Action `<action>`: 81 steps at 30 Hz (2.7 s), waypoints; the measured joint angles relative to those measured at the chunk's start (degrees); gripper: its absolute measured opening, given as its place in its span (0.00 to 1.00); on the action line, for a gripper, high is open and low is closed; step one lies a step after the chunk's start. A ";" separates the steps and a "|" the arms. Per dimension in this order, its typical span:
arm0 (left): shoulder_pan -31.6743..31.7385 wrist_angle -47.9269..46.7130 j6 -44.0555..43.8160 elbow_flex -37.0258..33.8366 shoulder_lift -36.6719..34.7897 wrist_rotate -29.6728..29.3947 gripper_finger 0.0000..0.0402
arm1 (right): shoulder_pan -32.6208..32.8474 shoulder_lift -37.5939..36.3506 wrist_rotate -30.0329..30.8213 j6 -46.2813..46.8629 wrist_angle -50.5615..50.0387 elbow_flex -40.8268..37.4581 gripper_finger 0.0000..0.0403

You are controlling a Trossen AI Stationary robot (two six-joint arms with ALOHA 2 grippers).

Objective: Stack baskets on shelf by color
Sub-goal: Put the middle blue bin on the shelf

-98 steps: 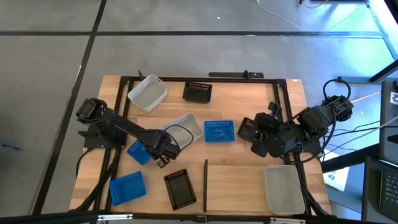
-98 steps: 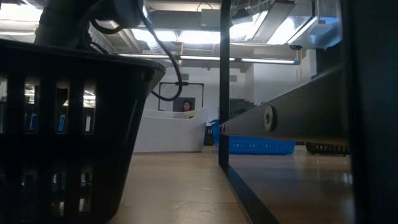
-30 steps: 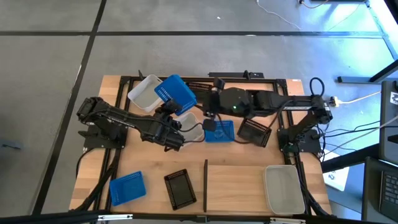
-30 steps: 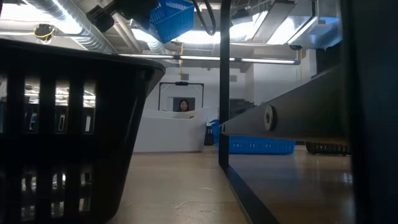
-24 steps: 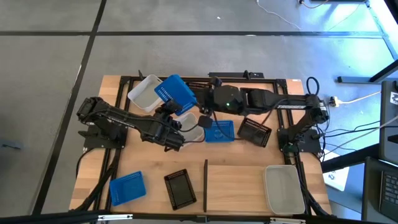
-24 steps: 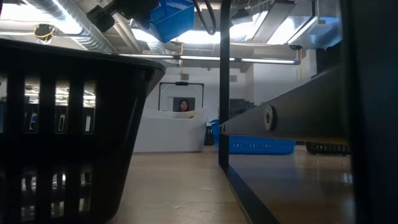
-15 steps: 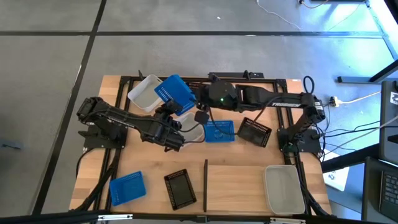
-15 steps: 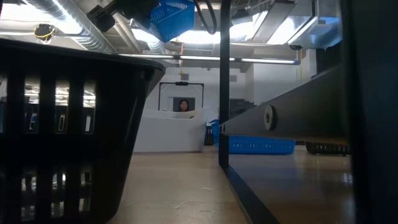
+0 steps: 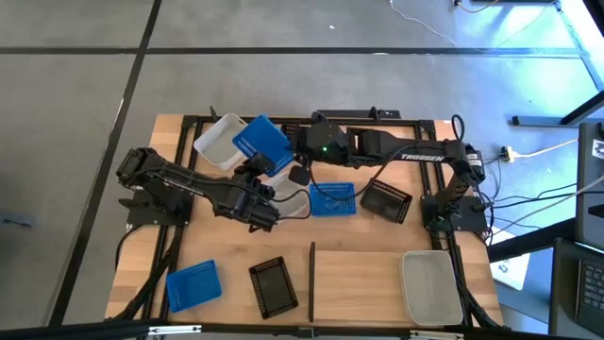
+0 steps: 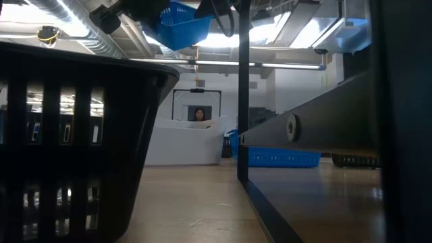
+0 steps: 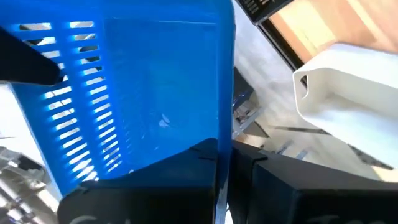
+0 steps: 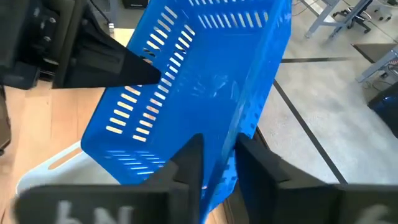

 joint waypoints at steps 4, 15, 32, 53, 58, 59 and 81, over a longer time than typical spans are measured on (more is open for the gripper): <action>0.58 1.94 1.77 0.02 0.00 -0.28 0.01 | -0.21 -0.02 -1.23 -0.11 0.95 0.00 0.03; 0.90 4.91 5.82 0.00 0.02 -0.17 0.07 | -0.19 -0.17 -2.02 -0.55 1.08 0.04 0.02; 0.70 5.48 4.39 0.00 0.02 2.82 0.07 | -0.07 -0.08 -2.74 -0.85 1.02 0.02 0.01; 0.69 20.12 1.79 0.00 0.02 7.32 0.07 | -0.04 -0.07 -2.62 -1.38 0.93 -0.07 0.01; 0.70 20.17 1.81 0.00 0.02 6.87 0.07 | -0.04 -0.09 -1.58 -1.41 1.12 -0.07 0.01; 0.70 20.19 1.81 0.00 0.02 6.84 0.07 | -0.04 -0.07 -1.22 -1.52 1.12 -0.07 0.01; 2.69 18.87 13.60 0.00 0.00 9.47 0.09 | -0.04 -0.02 0.28 -1.22 1.21 -0.02 0.01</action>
